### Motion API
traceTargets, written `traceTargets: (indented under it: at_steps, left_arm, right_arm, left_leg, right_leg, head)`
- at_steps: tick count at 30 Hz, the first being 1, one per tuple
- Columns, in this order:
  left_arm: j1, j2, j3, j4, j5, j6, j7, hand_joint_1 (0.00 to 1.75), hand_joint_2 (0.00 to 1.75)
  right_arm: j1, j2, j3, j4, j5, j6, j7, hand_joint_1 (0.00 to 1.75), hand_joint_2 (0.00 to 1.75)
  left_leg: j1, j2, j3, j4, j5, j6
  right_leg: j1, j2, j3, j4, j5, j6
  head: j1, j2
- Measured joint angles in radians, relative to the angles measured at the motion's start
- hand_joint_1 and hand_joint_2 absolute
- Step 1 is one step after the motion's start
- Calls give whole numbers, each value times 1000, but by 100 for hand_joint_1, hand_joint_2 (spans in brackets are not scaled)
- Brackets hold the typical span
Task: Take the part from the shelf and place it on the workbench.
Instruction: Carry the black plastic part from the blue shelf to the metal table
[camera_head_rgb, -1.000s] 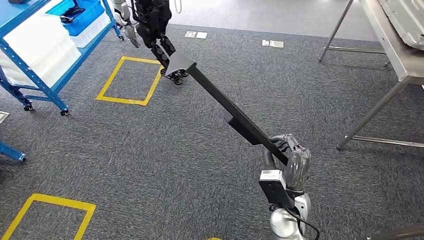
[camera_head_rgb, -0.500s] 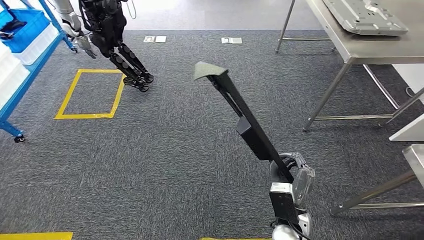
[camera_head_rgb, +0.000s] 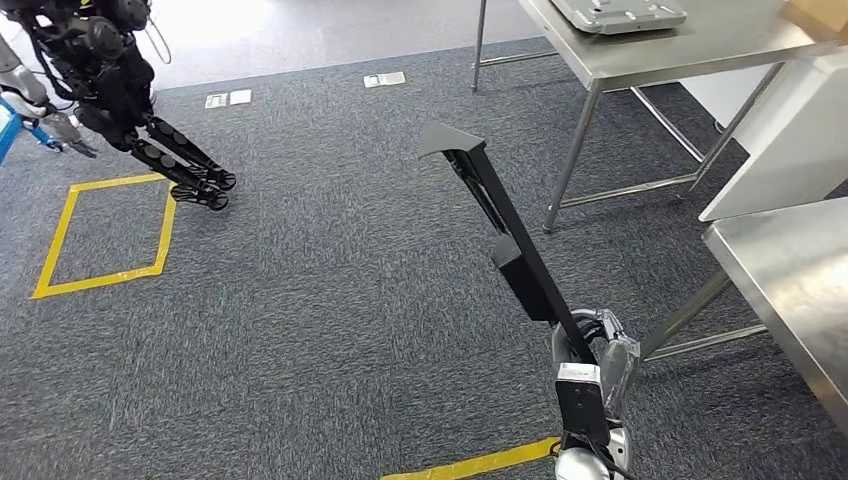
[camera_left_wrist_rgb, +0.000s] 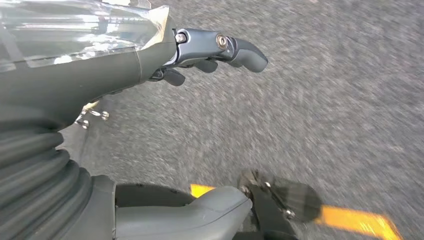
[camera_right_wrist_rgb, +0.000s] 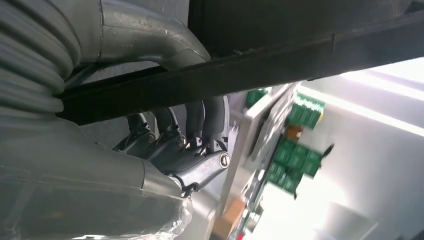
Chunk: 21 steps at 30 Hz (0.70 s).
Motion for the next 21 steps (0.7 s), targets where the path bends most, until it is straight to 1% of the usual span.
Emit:
traceTargets:
  at_steps: [1, 2, 3, 4, 5, 6, 7, 8, 9, 10, 11, 12, 13, 14, 15, 16, 17, 18, 19, 20, 21]
  left_arm:
    - [1, 1, 0, 0, 3, 0, -6, 0, 175]
    - [2, 3, 0, 0, 5, 0, -11, 0, 175]
    - [3, 5, 0, 0, 7, 0, -14, 0, 175]
    - [4, 7, 1, 0, 10, 1, -16, 0, 175]
    - [5, 8, 1, 0, 11, 4, -16, 0, 175]
    - [5, 9, 1, 0, 12, 9, -13, 0, 175]
    - [5, 9, 1, 0, 12, 15, -9, 0, 175]
    - [5, 10, 1, 0, 12, 20, -4, 0, 175]
    - [5, 9, 1, 0, 11, 26, -1, 0, 175]
    - [3, 8, 1, 0, 11, 31, 1, 0, 175]
    - [2, 8, 1, 0, 13, 35, 2, 0, 175]
    - [1, 6, 2, 0, 15, 38, 3, 0, 175]
    - [0, 5, 2, 0, 17, 39, 2, 0, 175]
    - [-1, 4, 3, 0, 19, 38, 1, 0, 175]
    - [-1, 4, 3, 0, 19, 36, -1, 0, 175]
    - [-1, 3, 4, 0, 20, 33, -3, 0, 175]
    - [0, 3, 5, 0, 21, 30, -4, 0, 175]
    - [0, 4, 6, 0, 22, 27, -6, 0, 175]
    - [0, 4, 8, 0, 24, 25, -8, 0, 175]
    - [0, 4, 10, 0, 25, 23, -10, 0, 175]
    - [0, 4, 12, 0, 27, 21, -12, 0, 175]
  right_arm:
    - [0, 0, -2, 2, 0, 0, -1, 175, 175]
    - [0, 0, -2, 4, 0, 0, -1, 175, 175]
    - [1, 0, -3, 6, 1, -1, 0, 175, 175]
    - [1, -1, -3, 9, 1, -2, 1, 175, 175]
    - [1, -2, -4, 11, 2, -2, 2, 175, 175]
    - [1, -2, -4, 13, 2, -2, 3, 175, 175]
    - [1, -2, -4, 15, 3, -2, 4, 175, 175]
    - [0, -3, -4, 17, 3, -2, 4, 175, 175]
    - [0, -3, -4, 18, 2, -2, 4, 175, 175]
    - [0, -3, -4, 19, 2, -2, 4, 175, 175]
    - [1, -2, -4, 20, 3, -2, 4, 175, 175]
    - [2, 0, -4, 20, 3, -3, 4, 175, 175]
    - [4, 1, -3, 20, 4, -3, 4, 175, 175]
    - [5, 3, -3, 21, 5, -3, 4, 175, 175]
    - [5, 4, -2, 21, 7, -4, 4, 175, 175]
    - [4, 6, 0, 21, 9, -4, 5, 175, 175]
    - [2, 6, 1, 22, 11, -4, 5, 175, 175]
    - [1, 6, 2, 23, 13, -3, 6, 175, 175]
    - [1, 4, 2, 26, 13, -3, 8, 175, 175]
    - [1, 1, 1, 28, 13, -3, 9, 175, 175]
    - [0, -1, 1, 29, 12, -3, 11, 175, 175]
  left_leg:
    - [0, -28, -29, 65, -37, 1]
    - [0, -44, -65, 139, -70, 3]
    - [-1, -51, -96, 199, -91, 5]
    - [-1, -54, -115, 228, -91, 8]
    - [-1, -56, -115, 220, -72, 11]
    - [-1, -61, -96, 171, -36, 16]
    - [-1, -78, -65, 101, 6, 22]
    - [0, -102, -36, 35, 35, 26]
    - [-1, -121, -14, -15, 56, 28]
    - [-3, -133, -3, -40, 62, 29]
    - [-6, -133, -1, -46, 62, 30]
    - [-9, -121, -1, -50, 66, 34]
    - [-10, -109, 1, -55, 71, 40]
    - [-10, -98, 3, -62, 76, 47]
    - [-9, -84, 5, -68, 80, 53]
    - [-9, -69, 5, -71, 83, 57]
    - [-11, -54, 3, -71, 83, 59]
    - [-12, -38, 2, -71, 83, 59]
    - [-12, -23, 1, -71, 83, 59]
    - [-12, -10, 0, -71, 83, 59]
    - [-12, 3, 0, -71, 82, 57]
  right_leg:
    - [3, 11, 0, 0, 0, -6]
    - [7, 22, -1, 0, 1, -10]
    - [11, 35, -1, 1, 1, -12]
    - [14, 50, -1, 1, 1, -13]
    - [16, 64, 0, 1, 2, -13]
    - [17, 79, 1, 2, 2, -14]
    - [17, 94, 2, 2, 3, -14]
    - [19, 105, 2, 3, 4, -13]
    - [19, 116, 1, 4, 5, -10]
    - [20, 124, -3, 4, 7, -6]
    - [20, 133, -6, 3, 10, 0]
    - [19, 142, -12, 0, 13, 7]
    - [19, 135, -18, 3, 13, 13]
    - [20, 115, -27, 16, 6, 15]
    - [21, 88, -46, 51, -12, 14]
    - [21, 58, -71, 105, -39, 11]
    - [22, 41, -104, 174, -69, 9]
    - [21, 34, -135, 240, -95, 10]
    - [20, 31, -152, 281, -107, 14]
    - [19, 28, -150, 286, -105, 22]
    - [17, 20, -124, 245, -88, 32]
  head:
    - [-1, 0]
    - [-2, 0]
    - [-3, 0]
    - [-3, 0]
    - [-3, 0]
    - [-3, 0]
    - [-3, 0]
    - [-2, 0]
    - [-2, 0]
    - [-2, 0]
    - [-2, 0]
    - [-2, 0]
    - [-2, 0]
    - [0, 0]
    - [2, 0]
    - [4, 0]
    - [6, 0]
    - [7, 0]
    - [7, 0]
    - [8, 0]
    - [8, 0]
